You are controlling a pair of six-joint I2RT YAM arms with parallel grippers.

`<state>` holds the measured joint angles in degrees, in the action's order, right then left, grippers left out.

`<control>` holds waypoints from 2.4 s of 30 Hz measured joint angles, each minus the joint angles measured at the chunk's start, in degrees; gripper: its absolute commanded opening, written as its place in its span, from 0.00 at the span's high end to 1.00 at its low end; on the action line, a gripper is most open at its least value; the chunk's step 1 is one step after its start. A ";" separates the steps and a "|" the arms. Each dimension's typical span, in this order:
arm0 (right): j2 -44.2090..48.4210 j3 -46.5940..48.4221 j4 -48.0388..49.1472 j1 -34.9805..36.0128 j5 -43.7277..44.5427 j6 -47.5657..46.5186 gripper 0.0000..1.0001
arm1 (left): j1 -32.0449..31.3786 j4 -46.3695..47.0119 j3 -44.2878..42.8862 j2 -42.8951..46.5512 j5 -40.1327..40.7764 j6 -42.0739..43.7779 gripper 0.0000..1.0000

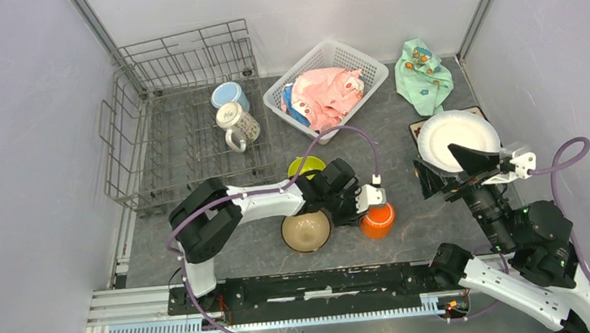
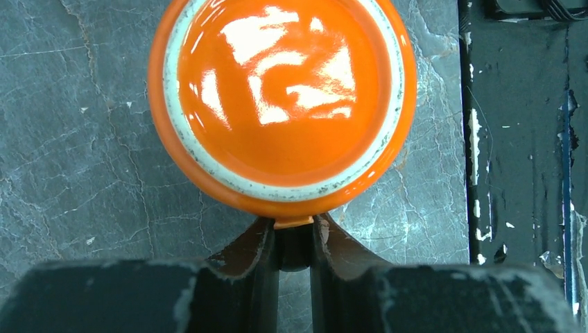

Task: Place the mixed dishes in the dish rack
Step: Pick up the cup at the center of the board, then turn the cup upside down in the dish rack.

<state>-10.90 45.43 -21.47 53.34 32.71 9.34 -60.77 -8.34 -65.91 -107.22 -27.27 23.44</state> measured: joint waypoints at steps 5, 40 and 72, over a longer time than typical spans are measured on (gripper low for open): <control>0.00 -0.90 0.04 0.00 -0.04 0.20 0.02 | 0.00 0.96 2.21 1.86 0.83 -0.26 0.98; -1.70 -7.32 3.08 0.00 -3.82 1.49 0.02 | 32.15 -21.16 -7.15 34.45 14.56 -5.57 0.98; -2.82 -7.89 4.22 0.00 -5.27 -0.61 0.02 | 46.56 -16.48 9.38 36.83 12.79 -5.95 0.98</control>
<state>-13.72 37.54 -17.26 53.34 27.44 8.73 -14.22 -24.82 -56.53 -70.39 -14.48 17.50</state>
